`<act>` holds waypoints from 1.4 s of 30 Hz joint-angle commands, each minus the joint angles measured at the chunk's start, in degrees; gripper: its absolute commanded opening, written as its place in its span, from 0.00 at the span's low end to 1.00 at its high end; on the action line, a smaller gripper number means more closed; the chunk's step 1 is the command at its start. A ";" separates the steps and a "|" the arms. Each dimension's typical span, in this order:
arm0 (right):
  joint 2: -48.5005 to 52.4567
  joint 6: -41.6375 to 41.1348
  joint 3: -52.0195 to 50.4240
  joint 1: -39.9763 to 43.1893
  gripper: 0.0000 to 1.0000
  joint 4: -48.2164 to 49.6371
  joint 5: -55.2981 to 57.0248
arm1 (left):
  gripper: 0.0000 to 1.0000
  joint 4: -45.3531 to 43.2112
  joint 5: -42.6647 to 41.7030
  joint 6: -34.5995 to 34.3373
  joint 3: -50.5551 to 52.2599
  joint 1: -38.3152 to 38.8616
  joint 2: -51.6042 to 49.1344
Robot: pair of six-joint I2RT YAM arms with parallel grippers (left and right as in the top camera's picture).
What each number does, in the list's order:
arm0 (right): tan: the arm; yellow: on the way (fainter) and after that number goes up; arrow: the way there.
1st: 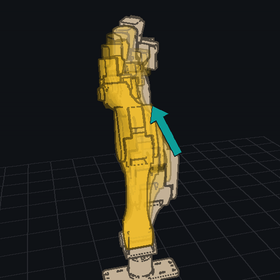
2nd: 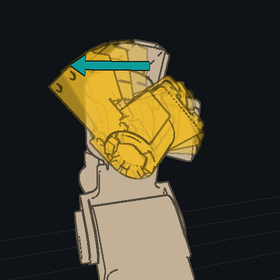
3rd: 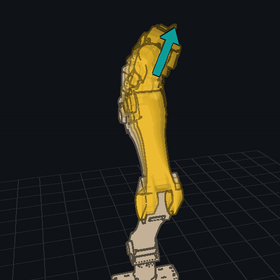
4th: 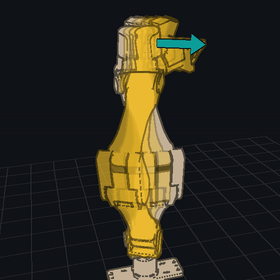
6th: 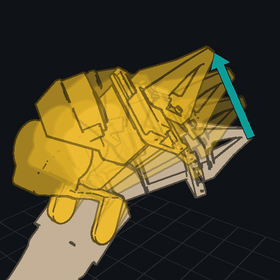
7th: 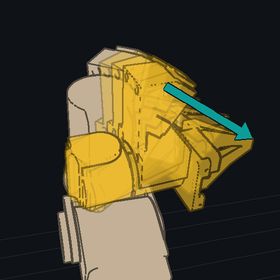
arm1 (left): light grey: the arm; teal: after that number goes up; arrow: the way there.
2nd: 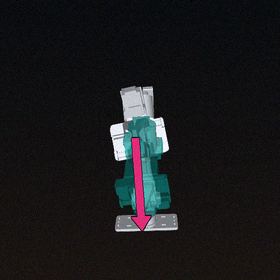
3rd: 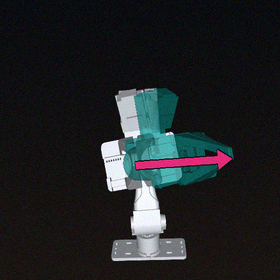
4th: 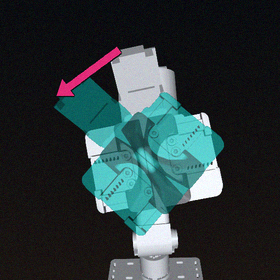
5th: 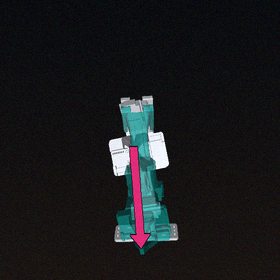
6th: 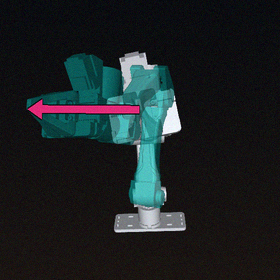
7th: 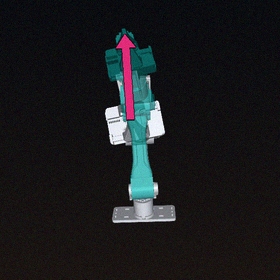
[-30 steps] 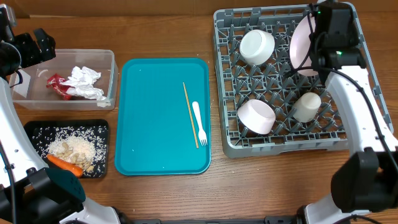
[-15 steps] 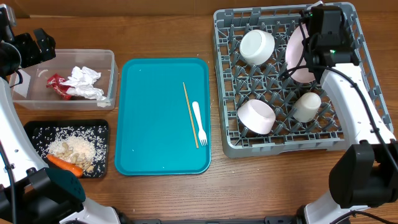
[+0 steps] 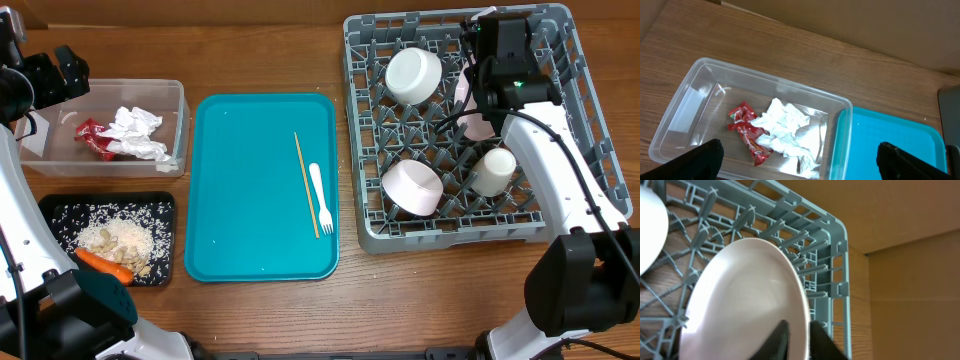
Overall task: Sort waste into correct bins and load items into the dishwasher rack
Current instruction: 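Stand the plate upright in the rack's back-right slots and release, then move the right gripper left to the white fork on the tray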
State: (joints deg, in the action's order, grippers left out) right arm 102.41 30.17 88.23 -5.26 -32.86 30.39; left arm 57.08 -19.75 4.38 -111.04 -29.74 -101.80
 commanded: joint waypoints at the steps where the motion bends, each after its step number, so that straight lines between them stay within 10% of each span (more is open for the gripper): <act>1: -0.87 -2.01 1.11 0.07 0.39 0.90 -0.92 | 1.00 -0.09 -0.39 -0.74 -0.59 0.15 0.24; 7: -4.87 -8.48 1.36 -0.15 0.55 2.75 0.55 | 1.00 -0.09 -0.39 -0.72 -0.59 0.15 0.24; 21: -15.67 -45.57 1.49 -8.17 0.36 -24.00 -31.74 | 1.00 -0.09 -0.39 -0.74 -0.59 0.15 0.24; 30: -12.35 -53.18 0.85 -22.45 0.41 -30.67 -42.53 | 1.00 -0.09 -0.39 -0.74 -0.59 0.15 0.24; 32: -11.47 -53.42 0.63 -25.88 0.54 -30.62 -42.53 | 1.00 -0.11 -0.39 -0.74 -0.59 0.15 0.24; 35: -10.03 -59.54 -0.28 -30.47 1.00 -29.14 -42.53 | 1.00 -0.11 -0.39 -0.74 -0.59 0.15 0.24; 42: -6.08 -60.19 -2.99 -37.57 1.00 -22.97 -41.94 | 1.00 -0.11 -0.39 -0.74 -0.59 0.15 0.24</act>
State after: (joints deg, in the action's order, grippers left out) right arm 94.63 -28.40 86.61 -41.30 -56.60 -11.79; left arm 57.10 -19.75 4.38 -111.04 -29.74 -101.80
